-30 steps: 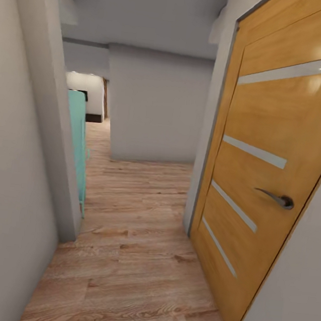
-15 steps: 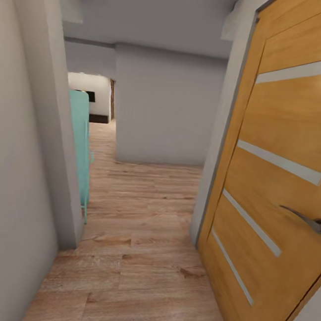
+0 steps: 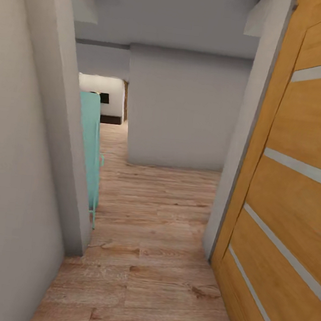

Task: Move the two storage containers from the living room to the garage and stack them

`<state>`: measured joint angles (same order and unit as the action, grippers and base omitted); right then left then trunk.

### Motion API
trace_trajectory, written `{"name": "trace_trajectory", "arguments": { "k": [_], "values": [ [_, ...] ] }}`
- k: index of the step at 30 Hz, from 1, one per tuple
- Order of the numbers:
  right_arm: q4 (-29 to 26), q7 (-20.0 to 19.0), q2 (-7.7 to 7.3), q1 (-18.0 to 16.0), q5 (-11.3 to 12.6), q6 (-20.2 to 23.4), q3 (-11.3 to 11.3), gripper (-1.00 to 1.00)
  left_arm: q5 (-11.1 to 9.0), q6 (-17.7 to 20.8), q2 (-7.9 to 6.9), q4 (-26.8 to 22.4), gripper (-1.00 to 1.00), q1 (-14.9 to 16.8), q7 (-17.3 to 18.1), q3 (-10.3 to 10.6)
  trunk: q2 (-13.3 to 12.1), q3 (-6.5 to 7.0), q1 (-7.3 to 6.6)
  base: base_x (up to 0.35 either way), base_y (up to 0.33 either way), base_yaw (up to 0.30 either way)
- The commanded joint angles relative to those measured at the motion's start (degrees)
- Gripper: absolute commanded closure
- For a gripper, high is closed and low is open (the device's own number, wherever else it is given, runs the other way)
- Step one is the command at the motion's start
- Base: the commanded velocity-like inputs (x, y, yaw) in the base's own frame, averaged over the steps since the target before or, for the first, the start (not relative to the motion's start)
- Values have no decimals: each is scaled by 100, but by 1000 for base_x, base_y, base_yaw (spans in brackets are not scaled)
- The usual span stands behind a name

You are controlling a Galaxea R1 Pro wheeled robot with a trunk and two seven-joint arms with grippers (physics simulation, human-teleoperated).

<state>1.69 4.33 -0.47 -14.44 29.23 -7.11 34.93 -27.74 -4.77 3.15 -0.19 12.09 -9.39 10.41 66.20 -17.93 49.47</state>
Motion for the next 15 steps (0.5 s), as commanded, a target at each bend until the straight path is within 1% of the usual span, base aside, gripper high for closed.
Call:
{"name": "trace_trajectory", "arguments": {
  "k": [1,15],
  "values": [
    [15,-1,3,-6,48,-28,48,-100,-47,-15,2,2,-100,3,-19,49,4,-7,4,322,0,6],
    [15,-2,3,-6,39,-28,49,-100,-47,-15,5,2,-100,3,-19,49,4,-7,4,322,0,1]
  ]
}}
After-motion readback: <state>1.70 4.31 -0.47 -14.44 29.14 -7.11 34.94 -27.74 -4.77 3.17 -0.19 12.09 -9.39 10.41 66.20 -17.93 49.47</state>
